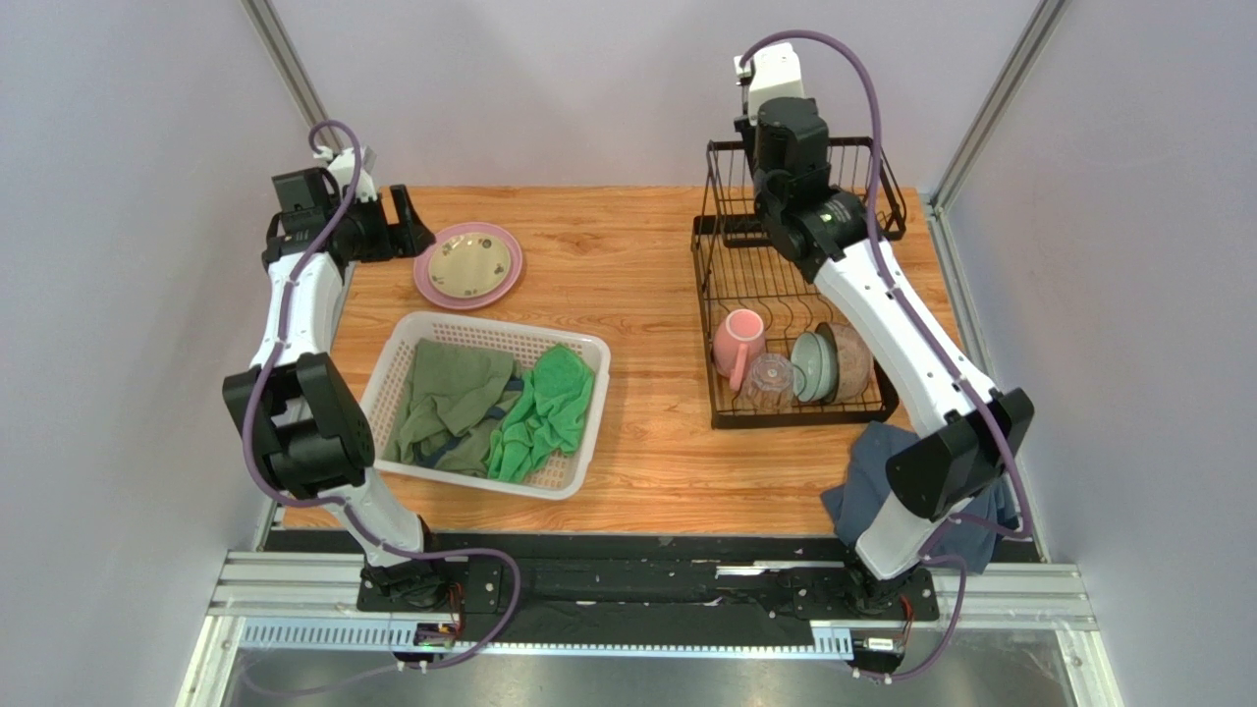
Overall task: Unload the mixed dishes from the dish rack
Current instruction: Pick up the plate from the dish rack, then place the plate on the plate.
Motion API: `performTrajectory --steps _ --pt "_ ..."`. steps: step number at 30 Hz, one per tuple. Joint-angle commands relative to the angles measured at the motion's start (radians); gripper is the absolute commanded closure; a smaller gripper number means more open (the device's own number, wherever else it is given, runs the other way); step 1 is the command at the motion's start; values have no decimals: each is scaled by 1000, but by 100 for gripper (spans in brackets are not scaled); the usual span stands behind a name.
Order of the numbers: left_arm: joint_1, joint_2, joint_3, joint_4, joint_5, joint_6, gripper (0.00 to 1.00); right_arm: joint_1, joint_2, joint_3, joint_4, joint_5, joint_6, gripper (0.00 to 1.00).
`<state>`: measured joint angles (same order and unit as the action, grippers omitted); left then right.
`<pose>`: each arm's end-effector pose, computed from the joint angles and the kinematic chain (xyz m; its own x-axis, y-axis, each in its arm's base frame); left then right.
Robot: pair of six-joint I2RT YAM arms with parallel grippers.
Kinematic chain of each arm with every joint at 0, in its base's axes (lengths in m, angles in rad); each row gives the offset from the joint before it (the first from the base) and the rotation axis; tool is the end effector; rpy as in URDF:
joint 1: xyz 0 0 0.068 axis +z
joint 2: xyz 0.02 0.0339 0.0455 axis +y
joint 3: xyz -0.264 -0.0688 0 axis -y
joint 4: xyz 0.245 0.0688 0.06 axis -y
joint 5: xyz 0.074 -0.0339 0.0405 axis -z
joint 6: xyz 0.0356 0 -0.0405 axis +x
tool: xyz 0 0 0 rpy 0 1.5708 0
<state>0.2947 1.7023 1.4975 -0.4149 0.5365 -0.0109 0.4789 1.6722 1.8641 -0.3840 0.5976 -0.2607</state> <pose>0.3802 0.0964 0.3234 -0.5573 -0.1790 -0.8108 0.1424 0.9414 -0.3057 0.3441 0.1561 0.4620 -0.1919 -0.3397 -0.9207 0.0619 0.9321 -0.3568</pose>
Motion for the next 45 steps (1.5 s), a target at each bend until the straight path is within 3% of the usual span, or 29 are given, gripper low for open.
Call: performTrajectory --steps 1,4,10,14,17,24,37,43,45 --pt "-12 -105 -14 71 327 84 10 -3 -156 -29 11 -137 -9 100" --pt "-63 -162 -28 59 414 144 10 -3 -227 -78 -13 -261 12 100" --pt "-213 -302 -89 39 451 271 11 -3 -324 -149 -93 -550 49 100" --pt "-290 -377 -120 47 540 295 13 4 -350 -210 -121 -784 64 100" --pt "-342 -418 -149 88 592 290 14 33 -362 -243 -136 -869 31 100" --pt "-465 -471 -192 102 546 357 14 102 -374 -338 -136 -960 -31 100" --pt "-588 -451 -200 103 502 367 15 199 -356 -359 -139 -975 -58 100" --pt "-634 -415 -191 116 491 328 25 207 -355 -370 -135 -986 -71 100" --pt "-643 -409 -194 126 491 312 35 207 -358 -378 -135 -987 -74 98"
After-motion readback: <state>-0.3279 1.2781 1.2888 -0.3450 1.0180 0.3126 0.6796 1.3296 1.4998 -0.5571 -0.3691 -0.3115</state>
